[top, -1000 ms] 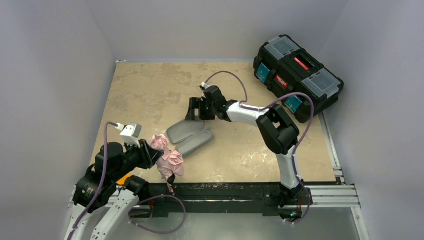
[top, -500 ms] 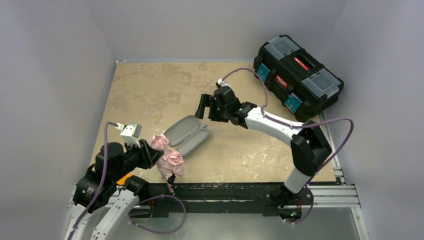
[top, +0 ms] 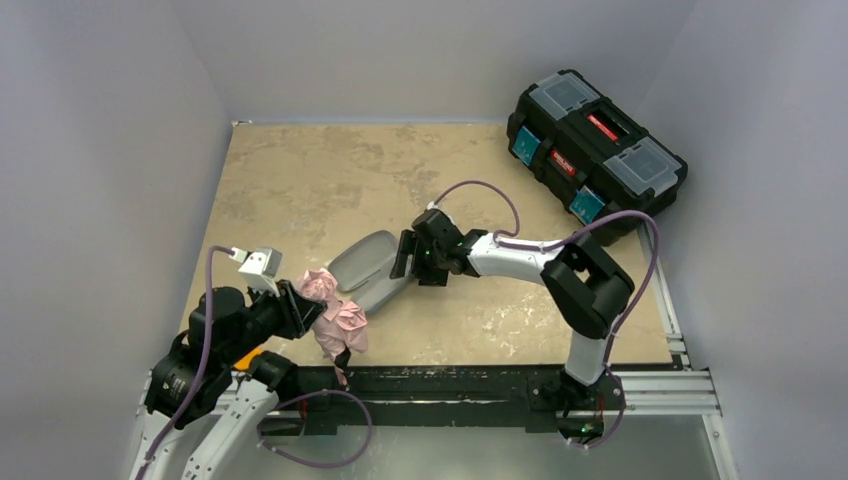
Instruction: Put away the umbrella
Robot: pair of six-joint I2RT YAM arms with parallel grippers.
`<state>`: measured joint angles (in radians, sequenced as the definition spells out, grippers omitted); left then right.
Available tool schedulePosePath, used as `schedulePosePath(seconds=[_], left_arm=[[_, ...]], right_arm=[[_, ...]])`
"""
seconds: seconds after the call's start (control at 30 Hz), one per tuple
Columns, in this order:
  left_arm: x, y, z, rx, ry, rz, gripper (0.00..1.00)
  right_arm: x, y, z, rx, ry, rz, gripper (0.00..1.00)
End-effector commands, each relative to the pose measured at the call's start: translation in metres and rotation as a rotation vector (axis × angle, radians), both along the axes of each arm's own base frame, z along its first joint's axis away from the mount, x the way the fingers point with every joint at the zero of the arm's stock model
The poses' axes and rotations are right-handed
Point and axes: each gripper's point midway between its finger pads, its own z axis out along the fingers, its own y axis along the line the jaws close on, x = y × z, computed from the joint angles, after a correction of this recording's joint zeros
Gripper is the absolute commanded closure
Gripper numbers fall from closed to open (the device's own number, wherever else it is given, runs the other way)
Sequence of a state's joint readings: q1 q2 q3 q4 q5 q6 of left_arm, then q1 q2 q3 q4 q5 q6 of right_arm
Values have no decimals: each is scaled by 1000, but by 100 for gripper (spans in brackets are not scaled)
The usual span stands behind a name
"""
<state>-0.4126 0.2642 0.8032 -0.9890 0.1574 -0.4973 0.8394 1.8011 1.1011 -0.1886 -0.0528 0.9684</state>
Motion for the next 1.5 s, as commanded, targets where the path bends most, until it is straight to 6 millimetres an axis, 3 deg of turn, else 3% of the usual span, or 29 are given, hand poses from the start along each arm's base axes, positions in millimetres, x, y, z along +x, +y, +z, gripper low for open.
schedulePosePath(seconds=[0.0, 0.13, 0.27, 0.47, 0.57, 0.67, 0.77, 0.87, 1.17, 1.33, 1.47], left_arm=[[8, -4, 20, -54, -75, 9, 100], [10, -2, 18, -45, -64, 23, 100], [13, 7, 19, 11, -16, 70, 100], [24, 39, 29, 187, 138, 239, 100], [34, 46, 31, 232, 205, 311, 100], [46, 53, 25, 289, 295, 404, 100], [56, 56, 21, 372, 356, 501, 100], [68, 52, 29, 464, 371, 596, 100], [113, 6, 3, 607, 472, 721, 100], [129, -21, -20, 670, 548, 820, 100], [141, -35, -27, 640, 564, 888, 100]], right_arm=[[9, 22, 7, 57, -15, 24, 34], [10, 23, 8, 27, -50, 105, 60], [14, 32, 13, -17, -141, 311, 66], [22, 29, 15, -120, -231, 497, 71], [27, 30, 21, -129, -256, 531, 60], [33, 25, 26, -140, -260, 502, 36], [43, 12, 33, -144, -245, 421, 15], [53, -9, 44, -131, -237, 316, 2], [58, -73, 76, -51, -244, 162, 1], [51, -87, 83, -24, -256, 147, 1], [43, -92, 86, 5, -262, 144, 1]])
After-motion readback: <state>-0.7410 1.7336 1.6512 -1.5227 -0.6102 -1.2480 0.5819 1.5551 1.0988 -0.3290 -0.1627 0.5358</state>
